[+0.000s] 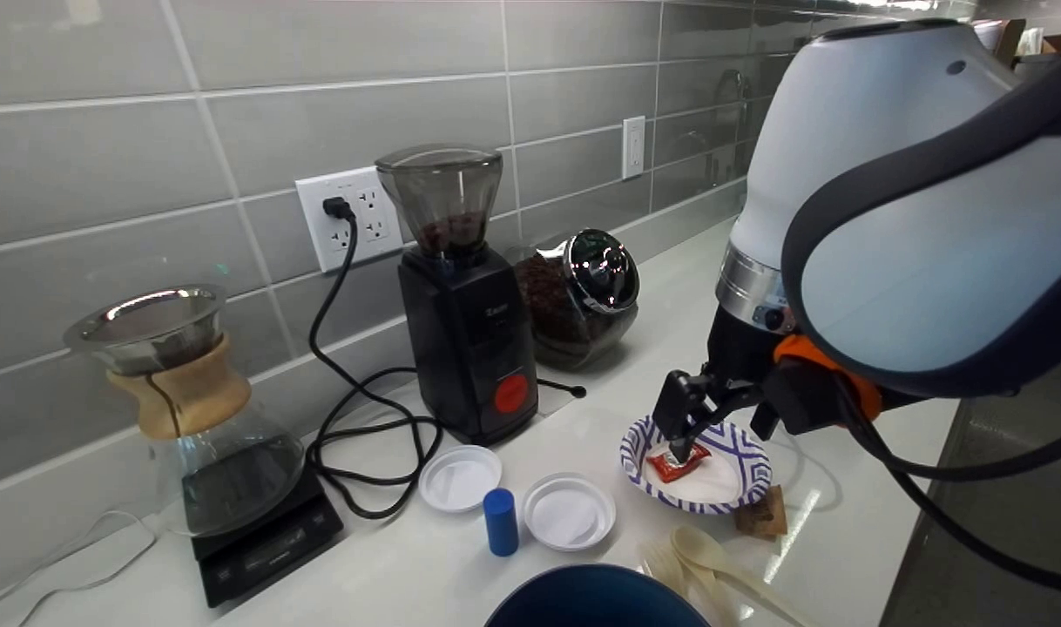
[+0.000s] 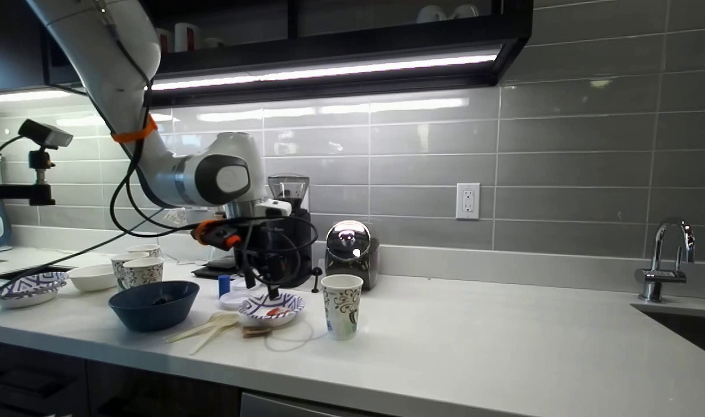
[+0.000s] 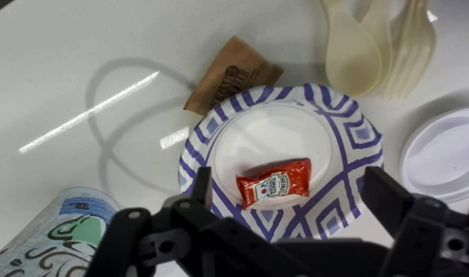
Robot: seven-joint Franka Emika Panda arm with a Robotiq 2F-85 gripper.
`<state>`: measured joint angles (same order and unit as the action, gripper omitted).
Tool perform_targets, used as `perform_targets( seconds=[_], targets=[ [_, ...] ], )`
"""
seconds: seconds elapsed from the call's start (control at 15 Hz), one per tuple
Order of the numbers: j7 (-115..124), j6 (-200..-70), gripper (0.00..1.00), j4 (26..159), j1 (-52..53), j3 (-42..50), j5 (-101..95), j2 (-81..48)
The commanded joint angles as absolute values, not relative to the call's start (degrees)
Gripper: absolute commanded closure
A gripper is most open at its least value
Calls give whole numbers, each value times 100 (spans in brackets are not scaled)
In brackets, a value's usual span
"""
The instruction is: Remove the red sachet on the paper plate and the pick up the paper plate and move it to the right of the styrofoam cup
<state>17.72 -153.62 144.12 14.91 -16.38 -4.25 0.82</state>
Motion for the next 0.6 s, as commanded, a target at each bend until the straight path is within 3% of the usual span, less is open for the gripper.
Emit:
perform_targets(
  seconds=[0.0, 0.53],
  targets=[
    [2204, -15412, 0, 14277, 1488, -1606, -547, -52],
    [4004, -15579, 0, 13940, 1603, -1481, -1206, -625]
  ],
)
